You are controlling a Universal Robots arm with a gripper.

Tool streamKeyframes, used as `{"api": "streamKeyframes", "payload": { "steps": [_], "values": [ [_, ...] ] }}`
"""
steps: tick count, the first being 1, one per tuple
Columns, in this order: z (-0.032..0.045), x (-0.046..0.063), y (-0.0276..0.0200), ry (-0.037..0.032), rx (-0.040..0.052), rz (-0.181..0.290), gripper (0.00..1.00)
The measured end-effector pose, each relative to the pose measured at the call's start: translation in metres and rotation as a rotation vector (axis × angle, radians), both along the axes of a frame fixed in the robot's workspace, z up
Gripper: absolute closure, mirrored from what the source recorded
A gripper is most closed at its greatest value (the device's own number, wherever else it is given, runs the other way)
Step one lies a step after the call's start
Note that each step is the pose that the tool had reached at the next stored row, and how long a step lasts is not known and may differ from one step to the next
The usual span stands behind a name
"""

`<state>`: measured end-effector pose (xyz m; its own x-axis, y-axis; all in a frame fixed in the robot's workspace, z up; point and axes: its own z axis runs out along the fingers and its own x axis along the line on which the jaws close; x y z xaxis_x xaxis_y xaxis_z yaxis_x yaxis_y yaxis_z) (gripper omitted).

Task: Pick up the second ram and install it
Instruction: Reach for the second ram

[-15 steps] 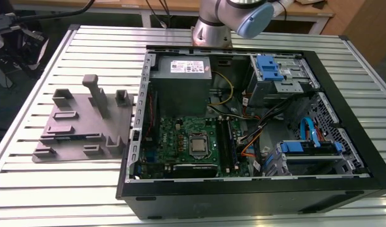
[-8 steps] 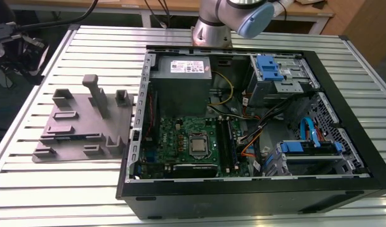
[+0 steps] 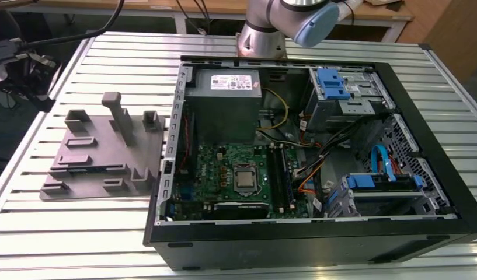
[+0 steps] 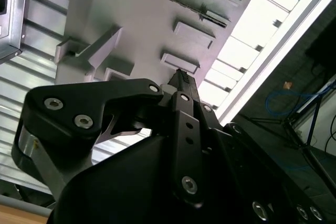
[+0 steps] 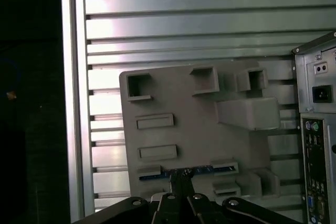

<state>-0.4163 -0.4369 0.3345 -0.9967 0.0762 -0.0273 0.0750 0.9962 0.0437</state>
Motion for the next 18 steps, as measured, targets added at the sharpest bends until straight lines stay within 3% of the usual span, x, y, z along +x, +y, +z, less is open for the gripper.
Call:
{"api": "streamKeyframes", "payload": {
  "steps": [18],
  "values": [
    [-0.0184,0.0,-0.0096,0.0,0.0,0.0,0.9]
  ]
}}
